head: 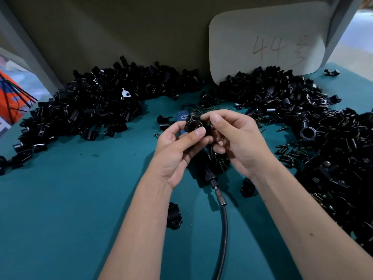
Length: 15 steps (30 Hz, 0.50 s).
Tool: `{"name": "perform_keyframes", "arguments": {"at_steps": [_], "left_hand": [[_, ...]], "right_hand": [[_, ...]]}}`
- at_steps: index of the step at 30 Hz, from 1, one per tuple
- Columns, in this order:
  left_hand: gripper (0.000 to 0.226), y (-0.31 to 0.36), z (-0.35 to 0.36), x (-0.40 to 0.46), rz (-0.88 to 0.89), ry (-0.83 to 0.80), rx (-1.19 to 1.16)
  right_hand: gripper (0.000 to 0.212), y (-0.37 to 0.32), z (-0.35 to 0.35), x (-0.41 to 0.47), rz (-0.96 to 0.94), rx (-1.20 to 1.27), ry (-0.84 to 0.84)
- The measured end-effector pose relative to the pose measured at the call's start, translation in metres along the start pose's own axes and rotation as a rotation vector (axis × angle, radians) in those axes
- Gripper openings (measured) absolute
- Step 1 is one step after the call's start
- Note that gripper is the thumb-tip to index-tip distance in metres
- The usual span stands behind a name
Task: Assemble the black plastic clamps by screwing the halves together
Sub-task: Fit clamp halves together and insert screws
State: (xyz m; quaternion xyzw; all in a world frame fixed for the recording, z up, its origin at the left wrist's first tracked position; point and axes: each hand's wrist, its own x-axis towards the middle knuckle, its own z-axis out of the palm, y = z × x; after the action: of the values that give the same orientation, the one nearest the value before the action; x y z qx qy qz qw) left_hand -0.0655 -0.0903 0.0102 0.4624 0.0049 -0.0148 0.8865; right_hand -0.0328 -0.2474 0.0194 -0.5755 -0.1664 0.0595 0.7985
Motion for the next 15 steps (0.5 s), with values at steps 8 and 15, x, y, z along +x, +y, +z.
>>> {"name": "perform_keyframes", "arguments": {"at_steps": [8,15], "left_hand": [[0.044,-0.0015,-0.0023,0.0011,-0.011,0.004,0.084],[0.042,0.0006,-0.0045,0.0016,0.02,-0.004,0.044]], "right_hand": [[0.023,0.0031,0.0053,0.0009,0.041,-0.082,0.184],[0.005,-0.001,0.0077,-0.0003,0.037,-0.032,0.1]]}}
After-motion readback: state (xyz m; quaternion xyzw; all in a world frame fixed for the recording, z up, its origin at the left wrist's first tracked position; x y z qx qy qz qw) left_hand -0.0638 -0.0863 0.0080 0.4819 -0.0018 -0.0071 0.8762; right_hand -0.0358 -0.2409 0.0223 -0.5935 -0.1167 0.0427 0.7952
